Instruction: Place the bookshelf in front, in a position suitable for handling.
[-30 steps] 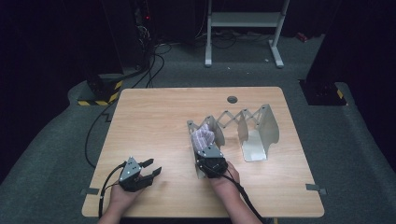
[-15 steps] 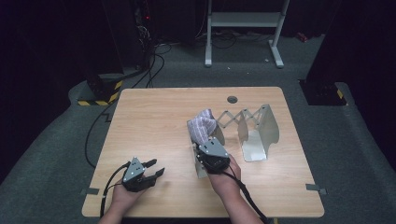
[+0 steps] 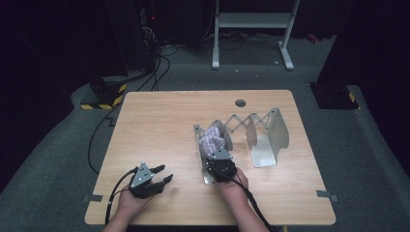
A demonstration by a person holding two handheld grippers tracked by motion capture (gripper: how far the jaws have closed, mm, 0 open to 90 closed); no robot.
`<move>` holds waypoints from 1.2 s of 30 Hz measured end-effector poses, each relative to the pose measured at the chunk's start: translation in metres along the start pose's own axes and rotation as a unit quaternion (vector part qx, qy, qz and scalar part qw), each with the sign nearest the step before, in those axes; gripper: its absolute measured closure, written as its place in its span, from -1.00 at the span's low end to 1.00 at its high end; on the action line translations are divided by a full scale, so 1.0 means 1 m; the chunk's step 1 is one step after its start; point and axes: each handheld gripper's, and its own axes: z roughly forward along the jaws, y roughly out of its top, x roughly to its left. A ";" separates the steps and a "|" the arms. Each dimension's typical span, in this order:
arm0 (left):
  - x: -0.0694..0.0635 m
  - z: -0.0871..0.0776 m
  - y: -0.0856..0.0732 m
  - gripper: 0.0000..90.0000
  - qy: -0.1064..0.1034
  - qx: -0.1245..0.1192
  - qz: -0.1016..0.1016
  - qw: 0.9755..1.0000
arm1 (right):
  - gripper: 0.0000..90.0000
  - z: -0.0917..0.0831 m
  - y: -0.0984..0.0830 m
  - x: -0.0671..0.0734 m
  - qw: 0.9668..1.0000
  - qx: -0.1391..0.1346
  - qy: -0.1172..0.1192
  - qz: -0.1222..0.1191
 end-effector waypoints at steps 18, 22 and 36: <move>-0.001 0.003 0.000 0.10 -0.001 0.004 0.003 1.000 | 0.45 -0.014 0.017 -0.006 1.000 -0.022 0.000 -0.009; 0.000 0.002 0.000 0.10 0.001 0.005 0.001 1.000 | 0.45 -0.031 0.036 -0.005 0.998 -0.059 -0.010 -0.022; 0.001 0.002 -0.001 0.11 0.001 0.005 0.002 1.000 | 0.46 -0.027 0.036 -0.010 0.998 -0.064 -0.018 -0.011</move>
